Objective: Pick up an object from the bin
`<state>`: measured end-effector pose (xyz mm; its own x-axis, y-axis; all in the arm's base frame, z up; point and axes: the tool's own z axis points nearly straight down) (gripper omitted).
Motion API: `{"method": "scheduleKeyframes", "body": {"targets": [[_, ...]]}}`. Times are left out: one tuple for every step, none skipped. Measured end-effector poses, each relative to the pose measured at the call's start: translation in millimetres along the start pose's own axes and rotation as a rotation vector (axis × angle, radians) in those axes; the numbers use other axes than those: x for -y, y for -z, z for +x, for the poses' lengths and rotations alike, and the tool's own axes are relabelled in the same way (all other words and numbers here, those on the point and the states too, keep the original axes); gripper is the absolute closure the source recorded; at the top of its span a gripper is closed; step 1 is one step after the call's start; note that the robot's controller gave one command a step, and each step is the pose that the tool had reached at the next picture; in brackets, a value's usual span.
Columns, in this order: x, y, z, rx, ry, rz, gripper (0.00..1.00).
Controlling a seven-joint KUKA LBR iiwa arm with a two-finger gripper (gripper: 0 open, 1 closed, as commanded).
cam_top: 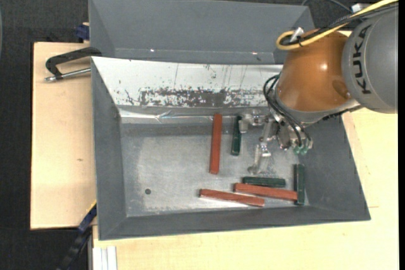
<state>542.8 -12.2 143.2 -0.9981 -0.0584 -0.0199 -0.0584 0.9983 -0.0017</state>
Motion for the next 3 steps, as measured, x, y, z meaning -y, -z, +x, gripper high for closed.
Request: {"method": "scheduleKeyframes", "body": {"targets": [[13, -56, 28.0, -0.017, -0.076, -0.002, 0.0], [74, -69, 23.2, -0.015, -0.129, -0.001, 1.0], [74, -69, 23.2, -0.015, -0.129, -0.001, 1.0]]}}
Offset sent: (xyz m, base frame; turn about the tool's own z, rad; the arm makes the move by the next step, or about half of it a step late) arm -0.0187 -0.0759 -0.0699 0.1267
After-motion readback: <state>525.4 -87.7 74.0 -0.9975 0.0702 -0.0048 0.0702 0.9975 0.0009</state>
